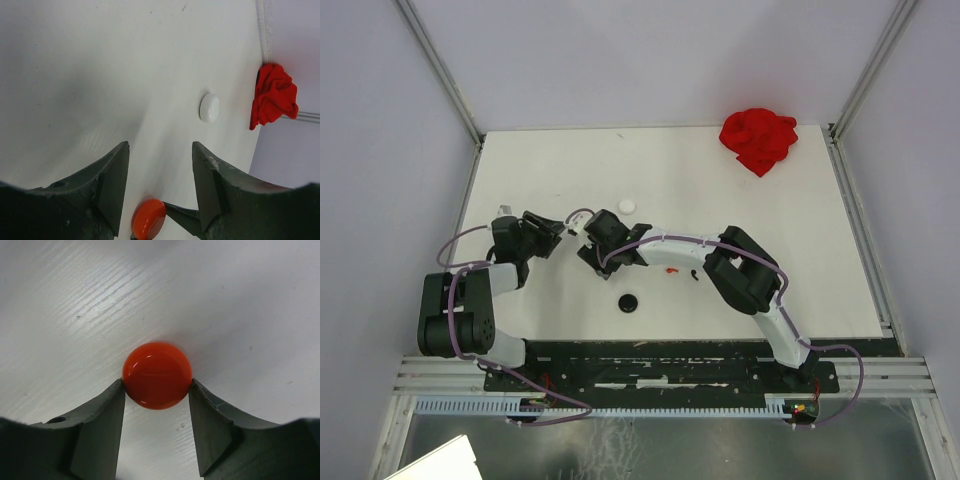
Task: Insert the wireless bluetooth earbuds into the charging case
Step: Pick up the charging case at the center of the board.
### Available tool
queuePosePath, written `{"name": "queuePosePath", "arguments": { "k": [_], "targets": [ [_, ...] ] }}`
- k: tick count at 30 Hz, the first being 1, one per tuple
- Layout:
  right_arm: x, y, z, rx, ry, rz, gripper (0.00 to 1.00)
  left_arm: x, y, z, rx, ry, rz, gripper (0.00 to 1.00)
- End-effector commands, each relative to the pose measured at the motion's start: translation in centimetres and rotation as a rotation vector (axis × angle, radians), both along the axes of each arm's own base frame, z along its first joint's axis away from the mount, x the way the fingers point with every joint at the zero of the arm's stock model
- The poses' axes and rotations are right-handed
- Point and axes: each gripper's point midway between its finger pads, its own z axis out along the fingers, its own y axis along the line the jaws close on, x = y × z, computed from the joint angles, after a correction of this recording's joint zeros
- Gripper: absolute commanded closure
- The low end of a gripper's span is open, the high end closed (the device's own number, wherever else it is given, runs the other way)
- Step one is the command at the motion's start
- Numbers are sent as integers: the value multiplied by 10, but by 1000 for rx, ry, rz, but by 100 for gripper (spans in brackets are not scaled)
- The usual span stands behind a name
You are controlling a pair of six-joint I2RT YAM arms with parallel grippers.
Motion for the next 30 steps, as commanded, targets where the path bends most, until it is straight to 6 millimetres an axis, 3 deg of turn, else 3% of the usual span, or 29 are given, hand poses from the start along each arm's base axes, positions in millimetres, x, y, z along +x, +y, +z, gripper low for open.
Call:
{"name": "queuePosePath", "arguments": {
  "k": [1, 5, 10, 14, 21, 23, 30],
  "targets": [
    [3, 2, -4, -19, -23, -4, 46, 4, -3, 14, 18, -75, -49, 41],
    [9, 0, 2, -3, -65, -8, 57, 2, -9, 16, 11, -83, -92, 41],
    [14, 0, 16, 43, -123, -9, 61, 1, -16, 21, -6, -95, -131, 41],
    [24, -5, 46, 156, -181, -35, 62, 0, -23, 27, -25, -112, -180, 41],
    [44, -38, 79, 283, -214, -76, 63, 0, -42, 39, -71, -154, -297, 41],
    [44, -50, 80, 303, -206, -74, 63, -1, -48, 41, -83, -166, -322, 41],
    [44, -75, 97, 391, -191, -43, 63, -1, -86, 48, -96, -200, -415, 40]
  ]
}}
